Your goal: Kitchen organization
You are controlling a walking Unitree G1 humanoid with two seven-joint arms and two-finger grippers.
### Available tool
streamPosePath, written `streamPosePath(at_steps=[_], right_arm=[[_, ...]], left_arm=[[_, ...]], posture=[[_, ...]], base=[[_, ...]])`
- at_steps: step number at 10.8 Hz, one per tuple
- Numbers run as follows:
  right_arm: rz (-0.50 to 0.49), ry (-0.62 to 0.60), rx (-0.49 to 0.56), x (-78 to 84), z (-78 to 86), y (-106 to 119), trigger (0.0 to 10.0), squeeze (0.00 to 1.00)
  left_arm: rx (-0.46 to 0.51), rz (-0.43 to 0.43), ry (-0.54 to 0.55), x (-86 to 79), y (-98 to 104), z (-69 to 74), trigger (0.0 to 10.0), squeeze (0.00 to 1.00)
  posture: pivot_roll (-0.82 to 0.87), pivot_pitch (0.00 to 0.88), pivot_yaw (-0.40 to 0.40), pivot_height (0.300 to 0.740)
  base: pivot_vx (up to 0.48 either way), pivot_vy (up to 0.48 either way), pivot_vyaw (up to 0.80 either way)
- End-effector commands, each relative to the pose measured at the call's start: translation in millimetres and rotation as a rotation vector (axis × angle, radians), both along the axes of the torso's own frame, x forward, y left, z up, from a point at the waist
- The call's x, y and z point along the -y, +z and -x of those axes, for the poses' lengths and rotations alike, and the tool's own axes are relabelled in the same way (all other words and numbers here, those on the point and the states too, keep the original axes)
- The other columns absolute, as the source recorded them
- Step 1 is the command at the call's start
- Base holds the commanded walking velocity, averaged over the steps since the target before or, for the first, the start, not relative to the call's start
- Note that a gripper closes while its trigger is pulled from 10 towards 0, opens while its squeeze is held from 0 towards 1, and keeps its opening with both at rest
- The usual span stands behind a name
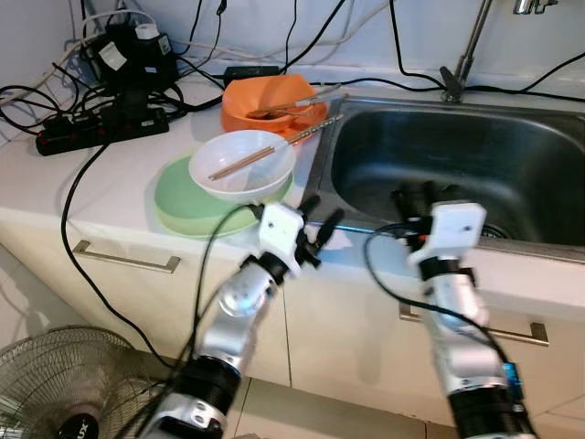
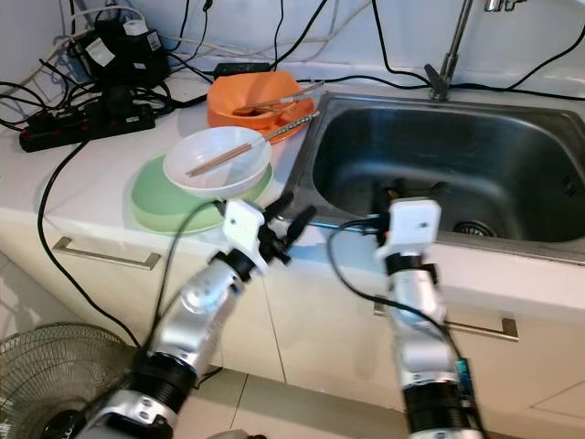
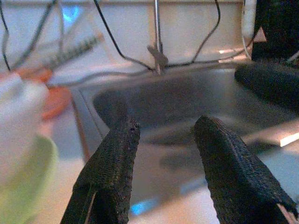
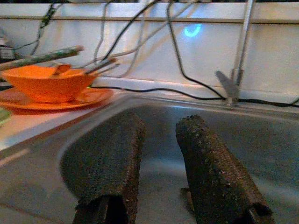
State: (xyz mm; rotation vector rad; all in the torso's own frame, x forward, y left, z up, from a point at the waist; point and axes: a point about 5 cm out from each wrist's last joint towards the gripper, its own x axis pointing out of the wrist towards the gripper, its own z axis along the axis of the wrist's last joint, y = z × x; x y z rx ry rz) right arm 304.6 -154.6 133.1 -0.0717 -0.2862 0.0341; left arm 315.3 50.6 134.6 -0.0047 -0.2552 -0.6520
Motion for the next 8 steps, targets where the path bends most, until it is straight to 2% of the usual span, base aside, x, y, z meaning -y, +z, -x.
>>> streamPosePath(at_steps=[1,2,3,4,5,6,7,8], right_arm=[[-0.007,0.003,0.005,-3.8,-2.4,3.5,10.0,0.0],[-0.009,0.006,0.003,-5.7,-2.9,3.1,10.0,0.0],[-0.015,0.015,0.004,-10.4,-3.8,3.5,10.0,0.0],[-0.016,0.018,0.005,-12.5,-4.2,3.5,10.0,0.0],[-0.02,0.019,0.004,-14.0,-4.8,3.2,10.0,0.0],[-0.024,0.022,0.005,-16.5,-5.4,3.3,10.0,0.0],[-0.028,0.027,0.005,-18.7,-5.9,3.4,10.0,0.0],[-0.033,0.03,0.007,-21.0,-7.0,3.9,10.0,0.0]], left_arm=[[0.081,0.001,-0.013,3.9,23.7,-4.1,10.0,0.0],[0.13,0.006,-0.023,5.9,38.0,-5.7,10.0,0.0],[0.221,-0.061,-0.004,8.8,67.7,-13.7,10.0,0.0],[0.283,-0.145,0.059,6.9,81.9,-20.5,10.0,0.0],[0.29,-0.174,0.091,5.9,93.2,-29.4,10.0,0.0],[0.239,-0.172,0.102,3.5,104.4,-42.0,10.0,0.0],[0.242,-0.221,0.143,-2.5,110.6,-52.6,10.0,0.0],[0.214,-0.27,0.197,-15.2,114.4,-68.5,10.0,0.0]], posture=[[0.04,0.0,0.071,0.74],[0.04,0.0,0.073,0.74],[0.03,0.0,0.078,0.74],[0.03,0.0,0.08,0.74],[0.03,0.0,0.084,0.74],[0.02,0.0,0.087,0.74],[0.02,0.0,0.09,0.74],[0.02,0.0,0.091,0.74]], base=[[0.0,0.0,0.0],[0.0,0.0,0.0],[0.0,0.0,0.0],[0.0,0.0,0.0],[0.0,0.0,0.0],[0.0,0.0,0.0],[0.0,0.0,0.0],[0.0,0.0,0.0]])
